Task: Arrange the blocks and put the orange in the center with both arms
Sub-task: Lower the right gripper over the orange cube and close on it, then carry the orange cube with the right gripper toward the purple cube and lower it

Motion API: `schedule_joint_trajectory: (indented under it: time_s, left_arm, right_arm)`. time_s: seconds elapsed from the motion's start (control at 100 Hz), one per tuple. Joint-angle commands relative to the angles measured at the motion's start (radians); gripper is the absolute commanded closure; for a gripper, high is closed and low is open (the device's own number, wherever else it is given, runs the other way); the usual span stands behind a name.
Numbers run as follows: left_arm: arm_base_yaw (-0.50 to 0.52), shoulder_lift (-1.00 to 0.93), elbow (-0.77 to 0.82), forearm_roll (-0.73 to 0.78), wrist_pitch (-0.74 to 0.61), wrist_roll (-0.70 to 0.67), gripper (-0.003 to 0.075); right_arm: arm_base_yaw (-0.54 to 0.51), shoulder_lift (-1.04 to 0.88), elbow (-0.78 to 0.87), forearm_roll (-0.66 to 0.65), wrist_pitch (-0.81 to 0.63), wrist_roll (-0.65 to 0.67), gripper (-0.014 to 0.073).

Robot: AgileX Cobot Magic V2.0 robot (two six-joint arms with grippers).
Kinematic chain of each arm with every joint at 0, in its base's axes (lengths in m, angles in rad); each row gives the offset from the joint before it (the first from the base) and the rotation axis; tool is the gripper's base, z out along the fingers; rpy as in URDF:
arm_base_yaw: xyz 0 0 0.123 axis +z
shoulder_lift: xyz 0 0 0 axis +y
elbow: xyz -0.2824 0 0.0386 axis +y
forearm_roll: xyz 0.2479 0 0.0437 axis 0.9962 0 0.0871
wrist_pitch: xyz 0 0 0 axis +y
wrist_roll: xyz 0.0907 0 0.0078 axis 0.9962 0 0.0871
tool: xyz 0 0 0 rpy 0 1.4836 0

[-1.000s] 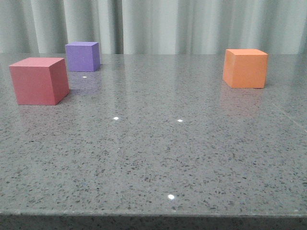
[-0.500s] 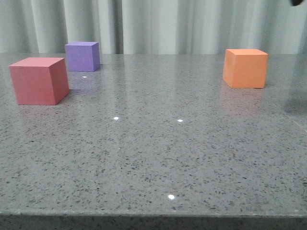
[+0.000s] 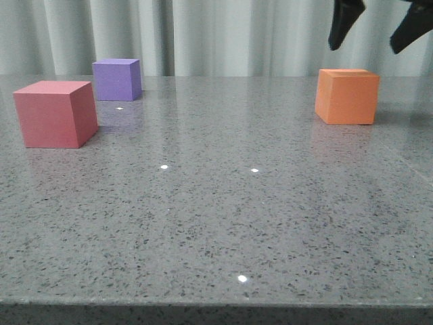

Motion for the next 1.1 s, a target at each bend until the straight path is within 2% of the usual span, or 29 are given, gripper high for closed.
schedule_joint_trajectory:
  time_s: [0.0, 0.16, 0.23, 0.3, 0.43, 0.48, 0.71, 0.91, 1.09]
  left_arm:
    - [0.000, -0.036, 0.043, -0.001, -0.080, -0.002, 0.0741]
    - [0.000, -0.036, 0.043, -0.001, -0.080, -0.002, 0.0741]
    - [0.000, -0.036, 0.043, -0.001, -0.080, -0.002, 0.0741]
    - [0.000, -0.036, 0.043, -0.001, -0.080, -0.002, 0.0741]
    - [0.000, -0.036, 0.043, -0.001, -0.080, -0.002, 0.0741]
    - [0.000, -0.036, 0.043, -0.001, -0.080, -0.002, 0.0741]
    - [0.000, -0.036, 0.043, -0.001, -0.080, -0.002, 0.0741]
    - [0.000, -0.036, 0.043, -0.001, -0.080, -0.002, 0.0741]
    - [0.000, -0.036, 0.043, -0.001, -0.080, -0.002, 0.0741]
  right_arm:
    - [0.011, 0.003, -0.069, -0.011, -0.053, -0.010, -0.0035]
    - [0.026, 0.059, -0.083, -0.011, -0.049, -0.010, -0.0031]
    - [0.026, 0.074, -0.083, -0.011, -0.047, -0.010, 0.0001]
    - [0.026, 0.081, -0.083, -0.011, -0.044, -0.010, 0.0078]
    - [0.026, 0.081, -0.083, -0.011, -0.044, -0.010, 0.0281]
    - [0.026, 0.081, -0.088, -0.009, -0.039, -0.010, 0.0319]
    - [0.051, 0.081, -0.191, 0.090, 0.011, -0.010, 0.0321]
    - [0.157, 0.103, -0.290, 0.100, -0.034, -0.001, 0.0321]
    - [0.243, 0.180, -0.386, 0.100, -0.062, 0.064, 0.0321]
